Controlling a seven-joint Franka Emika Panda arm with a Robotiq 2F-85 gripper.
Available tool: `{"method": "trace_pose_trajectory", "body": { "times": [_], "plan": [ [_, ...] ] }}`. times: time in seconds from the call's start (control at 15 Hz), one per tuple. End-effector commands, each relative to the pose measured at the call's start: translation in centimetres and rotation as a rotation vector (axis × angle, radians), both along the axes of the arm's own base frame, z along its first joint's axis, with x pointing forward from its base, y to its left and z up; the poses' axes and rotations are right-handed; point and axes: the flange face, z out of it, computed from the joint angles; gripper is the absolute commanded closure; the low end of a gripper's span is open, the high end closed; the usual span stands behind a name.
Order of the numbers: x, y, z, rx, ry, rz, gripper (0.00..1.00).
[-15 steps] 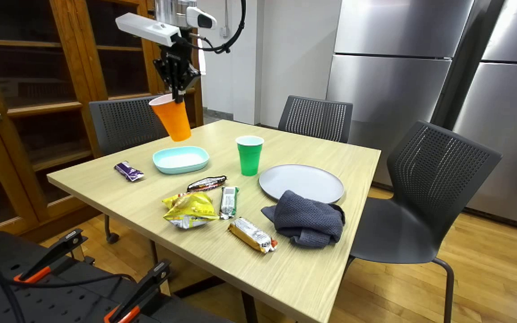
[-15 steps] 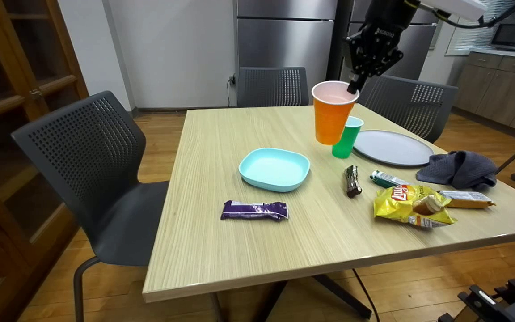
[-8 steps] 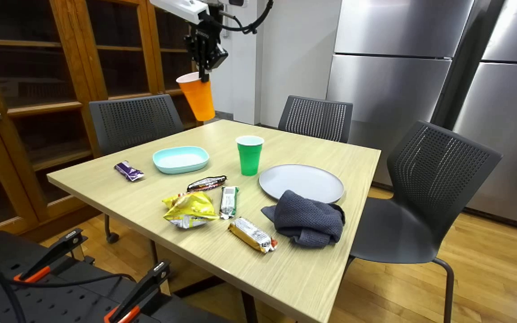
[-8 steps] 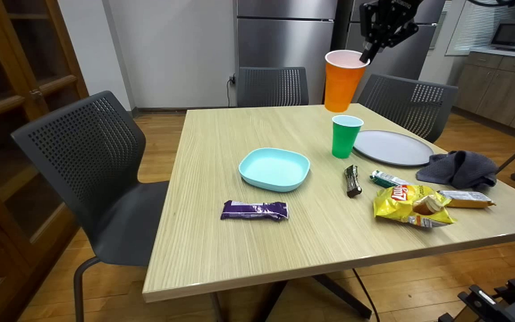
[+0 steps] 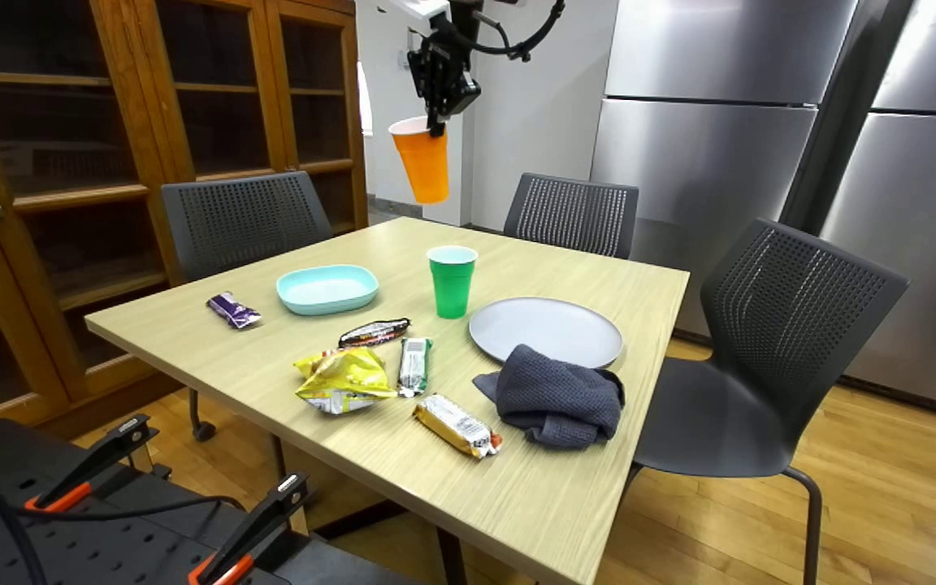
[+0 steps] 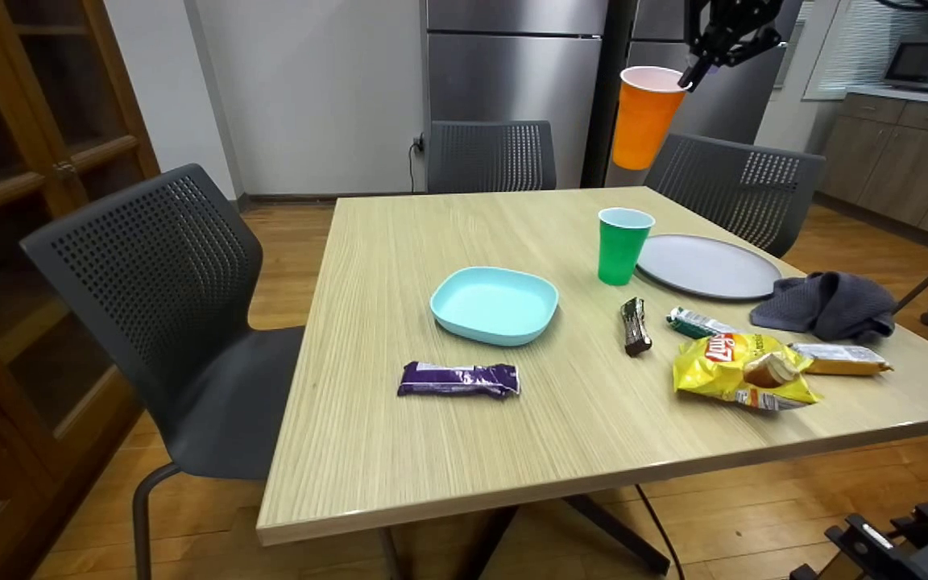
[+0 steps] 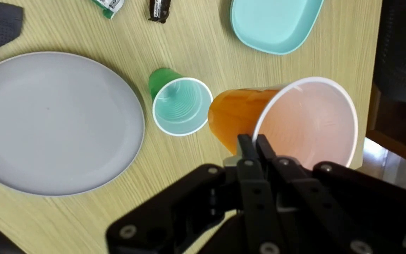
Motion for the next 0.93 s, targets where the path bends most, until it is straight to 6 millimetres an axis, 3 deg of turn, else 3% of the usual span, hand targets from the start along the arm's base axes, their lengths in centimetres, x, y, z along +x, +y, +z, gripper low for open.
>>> {"method": "trace_pose_trajectory", "body": {
  "times": [0.0,0.53,0.87],
  "plan": [
    [2.2,-3.6,0.0,0.045,0.023,-0.091,0.99],
    [3.5,-11.2,-1.6,0.084,0.059,-0.292,0.99],
    [2.6,-16.2,-2.9,0.071,0.079,-0.360,0.99]
  ]
}}
